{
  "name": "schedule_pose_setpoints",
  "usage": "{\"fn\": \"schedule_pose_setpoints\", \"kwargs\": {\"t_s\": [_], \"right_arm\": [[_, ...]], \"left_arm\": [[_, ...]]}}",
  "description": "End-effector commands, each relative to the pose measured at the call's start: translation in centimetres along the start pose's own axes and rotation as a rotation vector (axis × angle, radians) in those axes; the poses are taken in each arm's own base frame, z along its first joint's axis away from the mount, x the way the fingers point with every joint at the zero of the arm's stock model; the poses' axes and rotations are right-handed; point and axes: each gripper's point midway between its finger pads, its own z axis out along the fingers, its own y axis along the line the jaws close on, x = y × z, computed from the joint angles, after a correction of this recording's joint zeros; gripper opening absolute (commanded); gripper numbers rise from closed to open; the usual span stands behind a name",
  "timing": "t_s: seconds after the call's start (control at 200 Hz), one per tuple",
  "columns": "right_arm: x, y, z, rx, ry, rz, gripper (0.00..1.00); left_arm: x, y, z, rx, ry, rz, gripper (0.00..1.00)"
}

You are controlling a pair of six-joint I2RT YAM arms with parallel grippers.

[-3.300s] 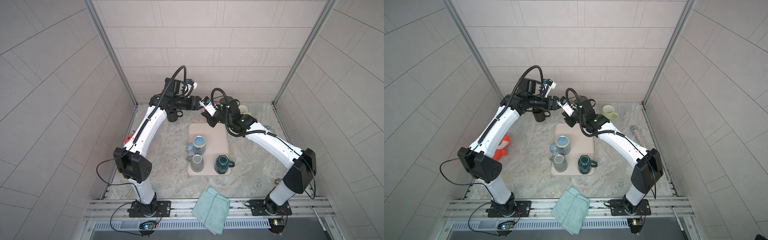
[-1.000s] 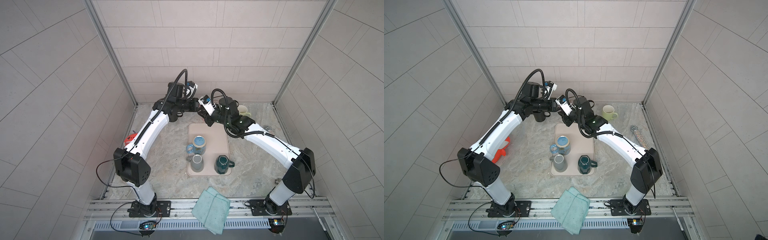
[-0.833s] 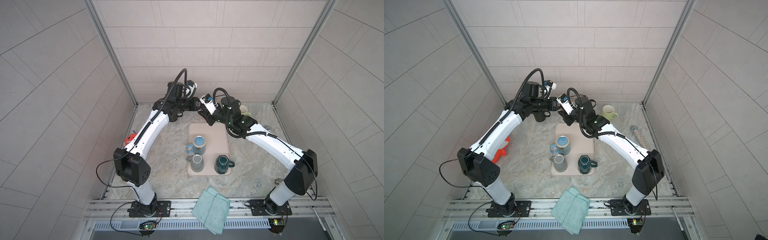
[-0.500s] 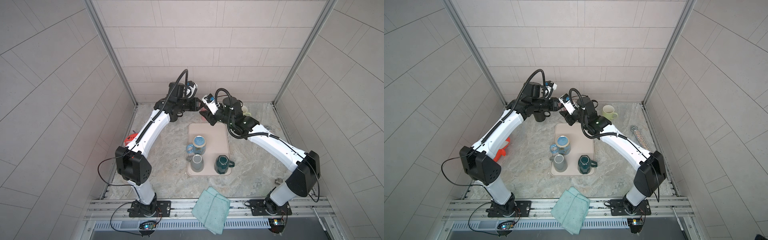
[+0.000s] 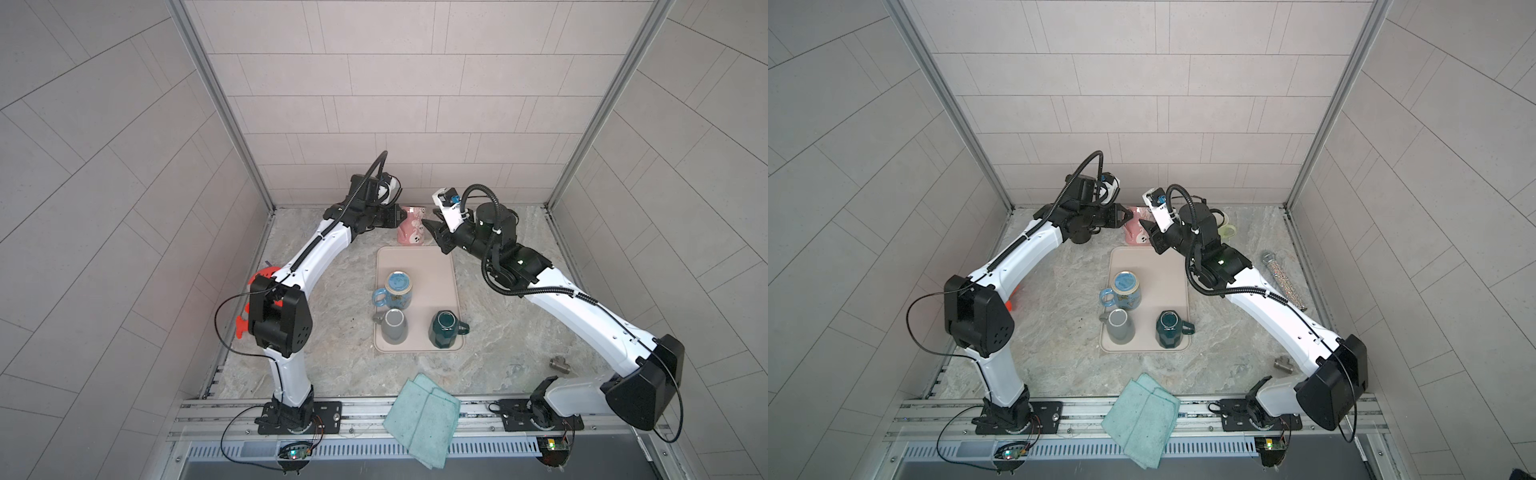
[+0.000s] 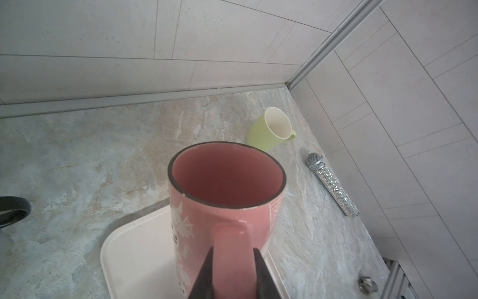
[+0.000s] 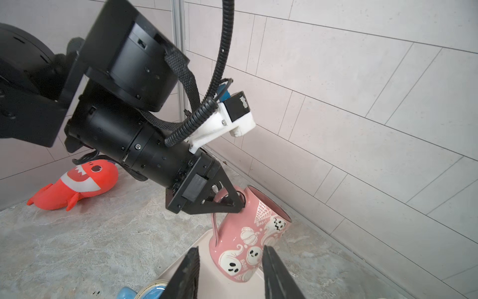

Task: Turn the mug right side up
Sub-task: Place the mug at the top-center of the table.

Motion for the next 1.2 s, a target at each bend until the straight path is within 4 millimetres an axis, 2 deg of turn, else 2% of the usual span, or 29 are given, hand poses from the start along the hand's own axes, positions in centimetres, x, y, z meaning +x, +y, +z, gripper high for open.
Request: {"fn": "schedule_pose_setpoints", "kwargs": {"t_s": [0.0,0.3,0.5,0.776,1.196], "right_arm": [[-0.7,-1.0,-1.1,0.047,-0.035,0.029,0.40],[0.7,-1.9,-1.2,0.068,-0.022,0.073,0.38],[1.5,-2.8,-1.0,0.066,-0.022,0.109,0.37],[1.9,-3.6,-0.9,0.067,-0.028,0.137,0.35],[2.8,-3.9,-0.8,0.070,-0.022,0.162,0.34]], "left_arm": [[-5.2,-0.2,-0.7,-0.003,-0.234,0.096,0.00],[-6.0,5.8,2.4,-0.119,-0.430,0.067,0.00],[-7.0,8.1,3.5,-0.190,-0.526,0.118,0.00],[-6.8,9.8,4.4,-0.223,-0.603,0.176,0.00],[-4.4,11.8,6.0,-0.236,-0.674,0.199,0.00]]}}
